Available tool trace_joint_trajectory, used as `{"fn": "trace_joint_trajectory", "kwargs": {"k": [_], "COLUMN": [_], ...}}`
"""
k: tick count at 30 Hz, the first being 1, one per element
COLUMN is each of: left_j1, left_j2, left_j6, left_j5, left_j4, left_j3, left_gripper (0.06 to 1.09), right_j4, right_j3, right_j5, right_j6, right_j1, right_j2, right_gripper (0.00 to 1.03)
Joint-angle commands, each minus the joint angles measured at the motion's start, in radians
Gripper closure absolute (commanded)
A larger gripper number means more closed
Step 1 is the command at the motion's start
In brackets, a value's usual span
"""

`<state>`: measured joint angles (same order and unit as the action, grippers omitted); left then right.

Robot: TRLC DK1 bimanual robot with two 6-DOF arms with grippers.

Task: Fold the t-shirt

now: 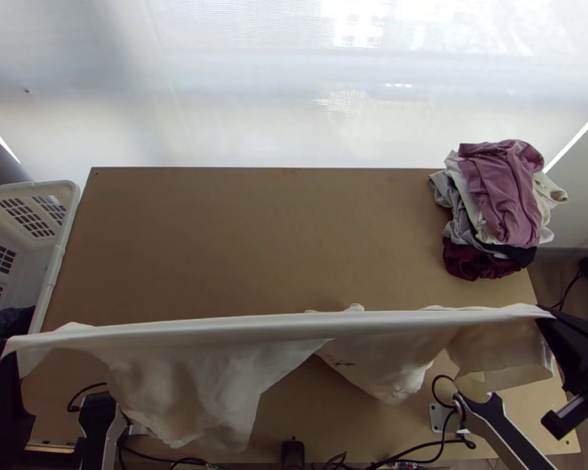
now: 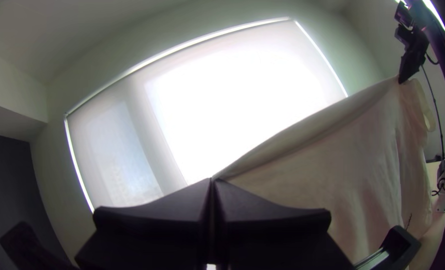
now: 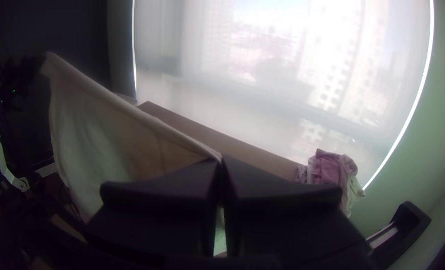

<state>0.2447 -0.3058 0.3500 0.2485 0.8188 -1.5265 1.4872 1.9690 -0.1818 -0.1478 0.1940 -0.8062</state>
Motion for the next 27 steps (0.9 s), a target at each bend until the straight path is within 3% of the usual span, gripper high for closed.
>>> {"fn": "trace_joint_trajectory", "kwargs": {"k": [1, 6, 12, 19, 27], "left_j1": [0.047, 0.087, 0.057, -0.180, -0.298], "left_j2": [-0.015, -0.105, -0.380, -0.558, -0.785], "left_j6": [-0.025, -0.013, 0.029, 0.253, 0.303], "left_j5": [0.046, 0.052, 0.020, -0.147, -0.219], "left_j4": [-0.184, -0.555, -0.836, -1.067, -1.162], "left_j3": [0.180, 0.453, 0.493, 0.603, 0.586], "left_gripper": [1.05, 1.05, 1.05, 1.05, 1.05], "right_j4": [-0.054, -0.258, -0.524, -0.705, -0.848], "right_j3": [-0.173, -0.349, -0.414, -0.369, -0.256], "right_j5": [-0.018, -0.012, -0.012, -0.008, 0.114], "right_j6": [0.031, 0.002, -0.082, -0.151, -0.174], "right_j1": [0.036, 0.048, -0.011, -0.100, -0.125], "right_j2": [-0.041, -0.128, -0.321, -0.579, -0.801], "right_gripper": [1.00, 1.00, 1.00, 1.00, 1.00]}}
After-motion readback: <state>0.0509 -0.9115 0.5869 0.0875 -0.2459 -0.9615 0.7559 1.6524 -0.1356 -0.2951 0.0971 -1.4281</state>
